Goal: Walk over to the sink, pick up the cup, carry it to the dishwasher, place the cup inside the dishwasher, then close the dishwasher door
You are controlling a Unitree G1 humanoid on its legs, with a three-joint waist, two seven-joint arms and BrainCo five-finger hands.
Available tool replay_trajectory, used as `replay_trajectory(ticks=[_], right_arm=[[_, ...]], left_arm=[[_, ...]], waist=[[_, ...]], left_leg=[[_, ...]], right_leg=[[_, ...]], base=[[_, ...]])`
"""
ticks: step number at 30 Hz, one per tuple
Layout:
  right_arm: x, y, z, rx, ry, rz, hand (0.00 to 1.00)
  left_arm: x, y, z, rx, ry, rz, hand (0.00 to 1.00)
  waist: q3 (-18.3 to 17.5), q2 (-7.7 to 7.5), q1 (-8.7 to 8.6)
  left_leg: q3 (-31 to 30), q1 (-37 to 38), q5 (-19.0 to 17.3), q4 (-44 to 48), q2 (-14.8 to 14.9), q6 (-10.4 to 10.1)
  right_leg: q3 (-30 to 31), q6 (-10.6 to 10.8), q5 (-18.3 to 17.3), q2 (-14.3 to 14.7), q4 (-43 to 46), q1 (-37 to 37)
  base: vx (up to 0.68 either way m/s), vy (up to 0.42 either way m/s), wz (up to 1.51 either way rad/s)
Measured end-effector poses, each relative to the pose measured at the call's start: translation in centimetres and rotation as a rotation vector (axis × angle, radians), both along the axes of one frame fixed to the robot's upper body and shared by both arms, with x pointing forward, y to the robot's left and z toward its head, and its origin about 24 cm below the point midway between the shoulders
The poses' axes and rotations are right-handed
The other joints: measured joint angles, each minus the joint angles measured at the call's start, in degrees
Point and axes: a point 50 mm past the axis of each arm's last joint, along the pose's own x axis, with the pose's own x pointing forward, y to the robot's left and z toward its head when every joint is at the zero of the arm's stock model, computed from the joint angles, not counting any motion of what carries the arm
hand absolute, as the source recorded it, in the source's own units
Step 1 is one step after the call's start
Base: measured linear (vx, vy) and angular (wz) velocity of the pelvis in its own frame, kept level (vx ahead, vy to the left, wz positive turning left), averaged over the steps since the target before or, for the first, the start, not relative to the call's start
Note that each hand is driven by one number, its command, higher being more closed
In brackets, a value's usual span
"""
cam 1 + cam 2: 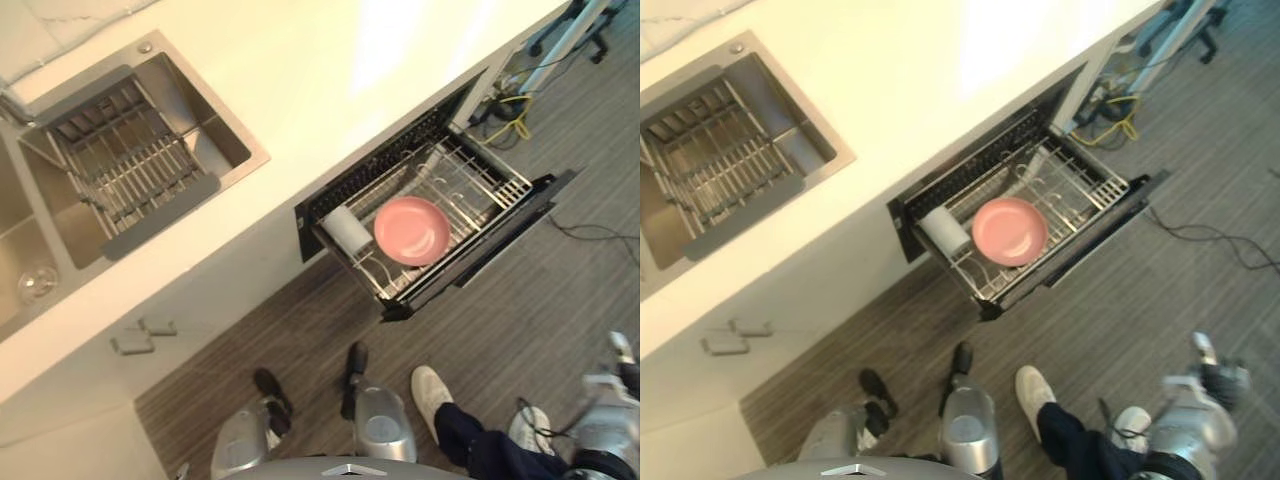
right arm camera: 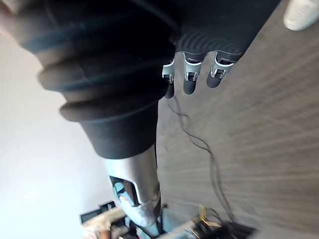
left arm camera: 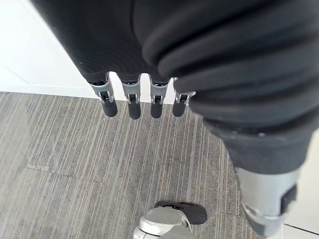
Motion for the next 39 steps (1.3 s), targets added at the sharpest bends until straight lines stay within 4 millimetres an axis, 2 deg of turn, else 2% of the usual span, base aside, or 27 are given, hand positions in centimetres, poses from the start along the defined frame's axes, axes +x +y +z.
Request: replay_trajectory(ticks=[1, 2, 3, 6, 7, 8, 10, 14, 20, 24, 26, 29, 31, 34, 39], right_arm=[[0.4, 0.6, -0.3, 0.011, -0.001, 0.022, 0.0], [1.2, 1.7, -0.8, 0.032, -0.01, 0.06, 0.0], [1.7, 2.2, -0.9, 0.042, -0.016, 0.081, 0.0], [4.9, 5.8, -1.2, 0.074, -0.075, 0.233, 0.0], [6.4, 7.7, -0.8, 0.07, -0.119, 0.319, 0.0], [6.7, 8.9, -1.1, 0.109, -0.159, 0.294, 0.0], [6.5, 9.5, -1.5, 0.11, -0.179, 0.322, 0.0], [6.7, 9.6, -1.2, 0.11, -0.216, 0.316, 0.0], [10.1, 11.0, 1.2, 0.091, -0.288, 0.414, 0.0], [13.6, 11.7, 5.0, 0.024, -0.352, 0.527, 0.0], [14.7, 11.8, 6.4, -0.009, -0.372, 0.563, 0.0], [16.9, 12.3, 10.1, -0.055, -0.456, 0.611, 0.0], [17.4, 11.5, 11.7, -0.048, -0.509, 0.587, 0.0], [18.0, 10.8, 13.9, -0.032, -0.588, 0.528, 0.0], [17.9, 9.9, 14.5, 0.004, -0.666, 0.414, 0.0]], left_arm=[[-0.1, -0.2, 0.0, -0.006, 0.002, 0.001, 0.0], [-0.1, -0.5, -0.1, -0.015, 0.004, 0.002, 0.0], [-0.2, -0.7, -0.2, -0.02, 0.006, 0.002, 0.0], [-0.2, -1.7, -0.4, -0.041, 0.001, 0.0, 0.0], [-0.1, -2.1, -0.4, -0.046, -0.005, -0.009, 0.0], [0.0, -2.6, -0.5, -0.052, -0.01, -0.025, 0.0], [0.2, -3.4, -0.7, -0.071, -0.01, -0.044, 0.0], [1.0, -3.7, -0.7, -0.082, -0.027, -0.063, 0.0], [2.3, -3.9, -0.6, -0.096, -0.062, -0.106, 0.0], [3.0, -4.1, -0.5, -0.113, -0.06, -0.138, 0.0], [3.2, -4.1, -0.5, -0.115, -0.061, -0.14, 0.0], [3.6, -4.0, -0.5, -0.12, -0.064, -0.141, 0.0], [4.2, -3.8, -0.4, -0.114, -0.077, -0.145, 0.0], [4.4, -3.8, -0.3, -0.111, -0.076, -0.18, 0.0], [5.6, -4.3, -0.1, -0.111, -0.106, -0.263, 0.0]], waist=[[0.1, 0.2, 0.47], [0.1, 1.3, 1.23], [0.3, 1.4, 1.54], [0.4, 2.68, 3.34], [0.3, 2.88, 4.09], [0.2, 3.02, 4.51], [0.5, 2.65, 4.75], [0.8, 2.03, 5.67], [0.9, 2.07, 5.84], [1.3, 2.27, 6.99], [2.1, 2.26, 7.4], [2.6, 2.62, 7.85], [3.3, 2.81, 9.22], [3.9, 3.49, 9.45], [4.2, 4.35, 10.45]], left_leg=[[-0.2, 0.0, 0.2, -0.4, -0.1, 0.0], [-1.0, -0.1, 0.8, -1.2, -0.5, -0.2], [-1.4, -0.2, 1.3, -1.7, -0.6, -0.3], [-2.5, -0.3, 3.3, -4.6, -1.1, -1.2], [-3.0, -0.7, 3.9, -5.2, -1.2, -1.9], [-3.5, -1.2, 4.2, -5.3, -1.1, -2.3], [-4.7, -1.7, 5.4, -6.1, -1.4, -2.1], [-6.2, -2.0, 6.9, -6.9, -2.3, -1.4], [-9.5, -3.3, 8.1, -6.9, -2.9, -1.3], [-12.5, -5.6, 9.6, -6.9, -3.3, -1.2], [-13.3, -5.8, 9.9, -6.9, -3.6, -1.1], [-15.2, -8.3, 10.8, -6.9, -4.1, -0.9], [-16.1, -9.2, 11.5, -7.0, -4.7, -0.9], [-18.9, -11.2, 13.0, -7.2, -5.2, -0.9], [-21.9, -13.2, 14.3, -8.1, -5.6, -1.0]], right_leg=[[-0.4, 0.0, 0.1, -0.1, -0.1, 0.0], [-1.1, -0.1, 0.1, -0.3, -0.1, 0.1], [-1.7, -0.1, 0.1, -0.4, -0.1, 0.0], [-3.8, -0.2, -0.5, -0.9, 0.6, -0.3], [-4.2, -0.2, -1.2, -1.1, 1.5, -0.8], [-5.5, -0.2, -2.2, -1.6, 2.9, -1.5], [-6.5, -0.1, -3.8, -2.4, 5.7, -2.5], [-7.2, 0.3, -7.2, -5.0, 12.3, -4.7], [-9.6, 0.1, -10.8, -7.3, 17.9, -6.3], [-11.4, -0.6, -12.8, -8.9, 21.7, -8.2], [-11.9, -0.6, -13.6, -9.5, 22.9, -8.3], [-13.2, -0.8, -15.0, -10.9, 25.7, -10.5], [-13.5, -1.4, -15.8, -12.1, 27.9, -11.7], [-16.3, -1.8, -17.0, -13.4, 30.4, -12.2], [-17.8, -1.9, -18.1, -14.0, 31.7, -13.4]], base=[[-0.05, 0.034, 0.17], [-0.02, 0.023, 0.25], [-0.03, 0.025, 0.36], [-0.01, 0.019, 0.37], [0.01, 0.01, 0.39], [0.02, 0.0, 0.39], [0.06, -0.003, 0.38], [0.08, -0.007, 0.25], [0.02, -0.051, 0.24], [-0.03, -0.054, 0.32], [-0.05, -0.04, 0.25], [-0.05, -0.041, 0.3], [-0.03, -0.068, 0.34], [-0.02, -0.094, 0.42], [-0.07, -0.068, 0.25]])
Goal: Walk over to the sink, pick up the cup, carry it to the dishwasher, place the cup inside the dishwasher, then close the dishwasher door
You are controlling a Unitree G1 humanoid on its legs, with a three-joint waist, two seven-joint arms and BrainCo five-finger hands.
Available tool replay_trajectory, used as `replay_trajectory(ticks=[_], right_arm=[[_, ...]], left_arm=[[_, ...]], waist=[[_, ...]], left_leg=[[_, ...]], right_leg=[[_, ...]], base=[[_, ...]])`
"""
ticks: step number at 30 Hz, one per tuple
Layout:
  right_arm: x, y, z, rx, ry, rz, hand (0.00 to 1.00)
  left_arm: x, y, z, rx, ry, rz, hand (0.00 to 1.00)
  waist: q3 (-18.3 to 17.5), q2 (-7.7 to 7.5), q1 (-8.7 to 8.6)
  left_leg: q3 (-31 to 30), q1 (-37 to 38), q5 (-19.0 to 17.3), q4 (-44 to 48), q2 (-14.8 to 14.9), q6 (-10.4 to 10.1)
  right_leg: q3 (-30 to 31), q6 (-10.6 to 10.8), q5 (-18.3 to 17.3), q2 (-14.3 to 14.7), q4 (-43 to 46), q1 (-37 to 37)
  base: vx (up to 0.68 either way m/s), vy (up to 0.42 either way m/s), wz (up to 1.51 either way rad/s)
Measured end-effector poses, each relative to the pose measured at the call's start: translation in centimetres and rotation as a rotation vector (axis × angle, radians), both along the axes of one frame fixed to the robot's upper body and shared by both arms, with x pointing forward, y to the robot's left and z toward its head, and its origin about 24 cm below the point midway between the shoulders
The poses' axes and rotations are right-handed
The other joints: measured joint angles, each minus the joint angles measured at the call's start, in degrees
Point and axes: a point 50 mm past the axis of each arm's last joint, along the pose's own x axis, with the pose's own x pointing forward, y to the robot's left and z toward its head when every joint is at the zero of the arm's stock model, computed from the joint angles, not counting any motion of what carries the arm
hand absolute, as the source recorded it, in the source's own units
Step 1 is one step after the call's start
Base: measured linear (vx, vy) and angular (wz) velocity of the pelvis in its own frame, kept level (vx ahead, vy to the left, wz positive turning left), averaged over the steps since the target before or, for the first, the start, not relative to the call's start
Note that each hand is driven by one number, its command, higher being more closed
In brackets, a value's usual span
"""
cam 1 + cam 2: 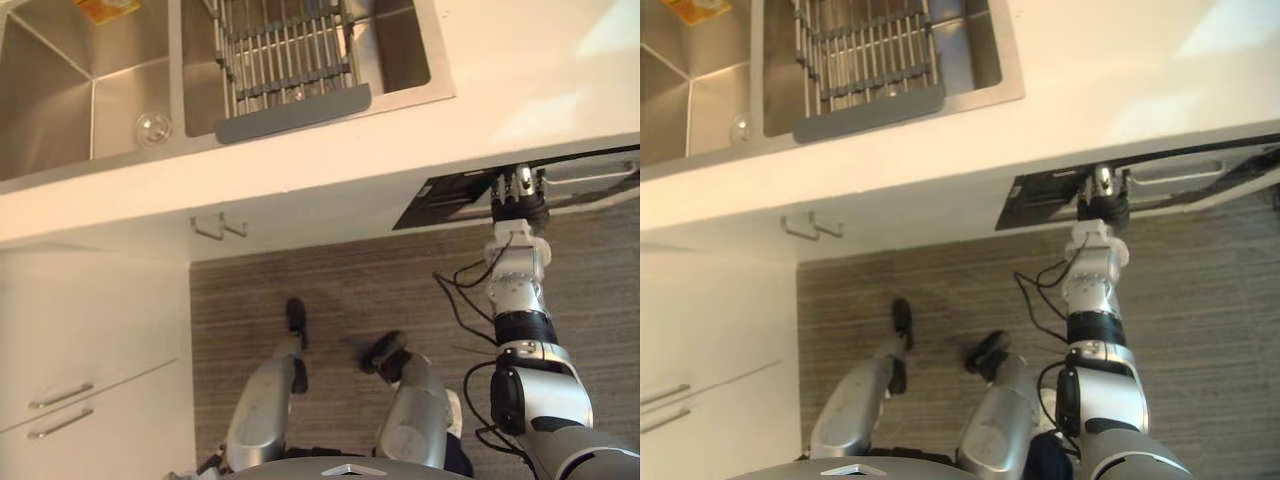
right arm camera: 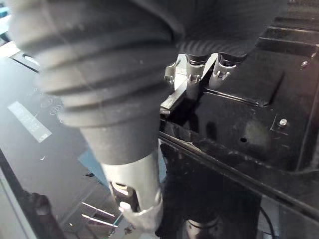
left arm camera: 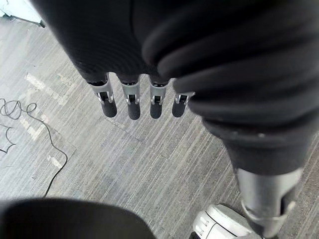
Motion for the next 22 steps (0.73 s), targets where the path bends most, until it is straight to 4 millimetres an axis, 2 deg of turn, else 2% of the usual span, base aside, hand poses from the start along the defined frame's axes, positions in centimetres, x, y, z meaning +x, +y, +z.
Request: replay_trajectory(ticks=[2, 4, 6, 9, 11, 12, 13, 14, 15, 16, 18, 19, 20, 21, 22], right_arm=[[-0.1, -0.9, 1.1, 0.018, -0.049, -0.047, 0.0], [-0.3, -1.3, 1.5, 0.008, -0.061, -0.063, 0.0], [-0.3, -1.5, 1.6, -0.011, -0.057, -0.054, 0.0], [-0.6, -1.6, 0.4, -0.073, -0.031, -0.015, 0.0], [-1.5, -0.9, -2.5, -0.154, 0.054, 0.039, 0.0], [-2.4, 0.1, -5.3, -0.204, 0.143, 0.102, 0.0], [-3.0, 0.6, -7.0, -0.215, 0.199, 0.128, 0.0], [-4.5, 1.6, -10.3, -0.229, 0.308, 0.161, 0.0], [-5.6, 2.0, -12.1, -0.235, 0.366, 0.177, 0.0], [-8.6, 2.3, -16.3, -0.246, 0.538, 0.203, 0.0], [-11.9, 1.9, -19.6, -0.232, 0.69, 0.196, 0.0], [-14.8, 1.2, -21.3, -0.219, 0.786, 0.172, 0.0], [-16.8, 0.6, -22.4, -0.202, 0.85, 0.143, 0.0], [-17.6, 0.3, -22.8, -0.187, 0.872, 0.125, 0.0], [-19.4, 0.0, -23.6, -0.149, 0.918, 0.091, 0.0]], left_arm=[[0.7, 0.0, 0.1, 0.011, -0.042, -0.014, 0.0], [1.0, -0.1, 0.2, 0.024, -0.076, -0.03, 0.0], [1.4, -0.1, 0.2, 0.033, -0.104, -0.024, 0.0], [1.8, 0.0, 0.3, 0.03, -0.152, -0.02, 0.0], [1.8, 0.2, 0.4, 0.038, -0.177, -0.001, 0.0], [1.4, 0.5, 0.4, 0.041, -0.185, -0.007, 0.0], [1.2, 0.7, 0.4, 0.042, -0.187, -0.01, 0.0], [0.8, 1.2, 0.4, 0.041, -0.191, -0.02, 0.0], [0.7, 1.5, 0.4, 0.041, -0.192, -0.03, 0.0], [0.0, 2.3, 0.5, 0.055, -0.182, -0.058, 0.0], [-0.7, 3.4, 0.5, 0.101, -0.172, -0.124, 0.0], [-1.2, 4.2, 0.6, 0.154, -0.171, -0.204, 0.0], [-1.8, 4.7, 0.7, 0.184, -0.164, -0.253, 0.0], [-2.1, 4.9, 0.7, 0.186, -0.161, -0.261, 0.0], [-2.2, 5.1, 0.7, 0.168, -0.163, -0.231, 0.0]], waist=[[0.5, 1.03, 1.17], [0.9, 1.87, 1.57], [1.0, 2.05, 1.59], [1.3, 1.69, 1.47], [2.2, 0.11, 1.21], [2.5, -1.42, 0.41], [2.4, -2.27, 0.06], [2.2, -4.13, -0.17], [2.1, -5.06, -0.21], [1.3, -7.16, -0.59], [0.4, -8.75, -1.44], [-0.7, -9.79, -2.05], [-1.8, -10.97, -2.25], [-2.2, -11.03, -2.37], [-3.2, -10.61, -2.8]], left_leg=[[-0.3, -0.7, 1.0, -1.1, 0.0, 0.0], [-0.4, -0.5, 1.8, -2.0, 0.2, 0.0], [-0.4, -0.6, 2.0, -2.0, 0.5, -0.1], [0.6, 0.7, 2.1, -2.1, 0.8, -0.4], [2.1, 3.5, 1.1, -2.1, 0.8, -0.7], [2.6, 5.1, 0.3, -2.0, 0.7, -0.8], [2.7, 5.7, -0.1, -1.8, 0.6, -0.9], [3.1, 6.9, -1.2, -1.3, 0.5, -1.0], [3.3, 7.3, -1.9, -0.7, 0.5, -1.1], [3.5, 8.2, -4.1, 0.9, 0.3, -1.1], [4.3, 9.1, -6.6, 3.8, 0.2, -0.7], [6.0, 10.3, -9.6, 6.4, 0.1, -0.1], [6.4, 11.0, -12.8, 8.6, 0.2, 0.4], [6.5, 11.9, -14.0, 9.4, 0.6, 0.6], [6.3, 13.8, -15.7, 10.2, 1.6, 0.9]], right_leg=[[-0.1, 0.1, -0.2, -0.2, 0.6, -1.2], [0.0, 0.1, -0.2, -0.1, 0.8, -1.4], [0.0, 0.1, -0.2, 0.1, 0.8, -1.5], [0.7, -0.2, -0.3, 0.5, 0.7, -0.8], [1.9, -0.2, -0.6, 0.6, 0.5, 0.9], [2.2, 0.2, -1.0, 0.6, 0.4, 2.4], [2.3, 0.4, -1.2, 0.6, 0.3, 3.0], [2.6, 0.9, -1.7, 0.6, 0.1, 4.3], [2.7, 1.2, -1.9, 0.6, 0.0, 4.8], [2.8, 2.0, -2.2, 0.5, -0.8, 6.8], [1.8, 3.3, -2.0, 0.5, -2.6, 10.0], [1.6, 4.4, -0.8, 0.6, -2.6, 12.8], [5.3, 5.1, 1.1, -0.8, 1.6, 12.5], [7.7, 4.7, 3.2, -0.9, 4.1, 11.8], [11.9, 4.5, 9.1, -0.7, 8.4, 10.5]], base=[[-0.13, -0.05, 0.13], [-0.13, -0.074, 0.04], [-0.1, -0.087, -0.01], [-0.04, -0.092, -0.13], [0.03, -0.105, -0.28], [0.05, -0.078, -0.2], [0.09, -0.074, -0.14], [0.07, -0.046, -0.1], [0.15, -0.077, -0.12], [0.1, -0.047, -0.05], [0.14, -0.027, 0.06], [0.2, 0.007, 0.03], [0.17, 0.043, -0.09], [0.19, 0.105, -0.21], [0.12, 0.098, -0.14]])
